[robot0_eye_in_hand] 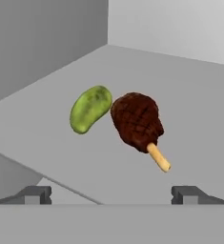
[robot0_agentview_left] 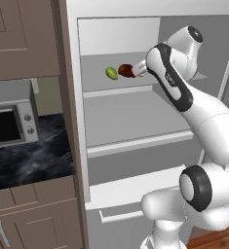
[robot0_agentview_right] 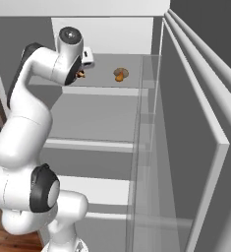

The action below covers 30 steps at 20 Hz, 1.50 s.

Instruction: Open the fridge, remove the mango, mushroom, and steak, and place them on any counter.

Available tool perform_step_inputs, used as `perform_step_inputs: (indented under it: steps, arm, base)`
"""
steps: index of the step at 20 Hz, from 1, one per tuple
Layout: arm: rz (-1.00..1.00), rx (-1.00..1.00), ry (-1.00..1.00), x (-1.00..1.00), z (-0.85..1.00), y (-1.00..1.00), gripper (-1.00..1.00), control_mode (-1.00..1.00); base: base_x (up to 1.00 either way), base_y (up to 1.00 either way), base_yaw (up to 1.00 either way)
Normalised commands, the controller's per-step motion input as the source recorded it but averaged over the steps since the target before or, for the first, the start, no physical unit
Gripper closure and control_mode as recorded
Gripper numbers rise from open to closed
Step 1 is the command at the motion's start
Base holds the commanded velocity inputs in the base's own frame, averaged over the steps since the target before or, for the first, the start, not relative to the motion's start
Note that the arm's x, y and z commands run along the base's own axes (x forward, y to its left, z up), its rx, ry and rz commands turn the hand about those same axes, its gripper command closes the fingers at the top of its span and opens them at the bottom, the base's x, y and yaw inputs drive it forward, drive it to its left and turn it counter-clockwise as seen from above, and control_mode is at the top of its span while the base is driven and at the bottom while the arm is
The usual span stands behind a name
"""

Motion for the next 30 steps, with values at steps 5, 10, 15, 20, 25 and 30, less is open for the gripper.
perform_step_inputs:
  steps: [5,10,15,20,25,30]
  arm:
    - [0.07,0.00,0.00,0.62,-0.14,0.06,-1.00,-1.00]
    - [0.05,0.00,0.00,0.77,-0.07,0.00,-1.00,-1.00]
    - [0.02,0.00,0.05,0.44,-0.15,0.09,-1.00,-1.00]
    - [0.00,0.00,0.05,0.18,-0.20,0.35,-1.00,-1.00]
    - [0.00,0.00,0.03,0.12,-0.26,0.39,1.00,-1.00]
    - [0.00,0.00,-0.07,-0.34,-0.05,-0.02,1.00,-1.00]
  base:
    - [0.00,0.00,0.00]
    - [0.00,0.00,0.00]
    - [0.00,0.00,0.00]
    - [0.00,0.00,0.00]
    - [0.00,0.00,0.00]
    - [0.00,0.00,0.00]
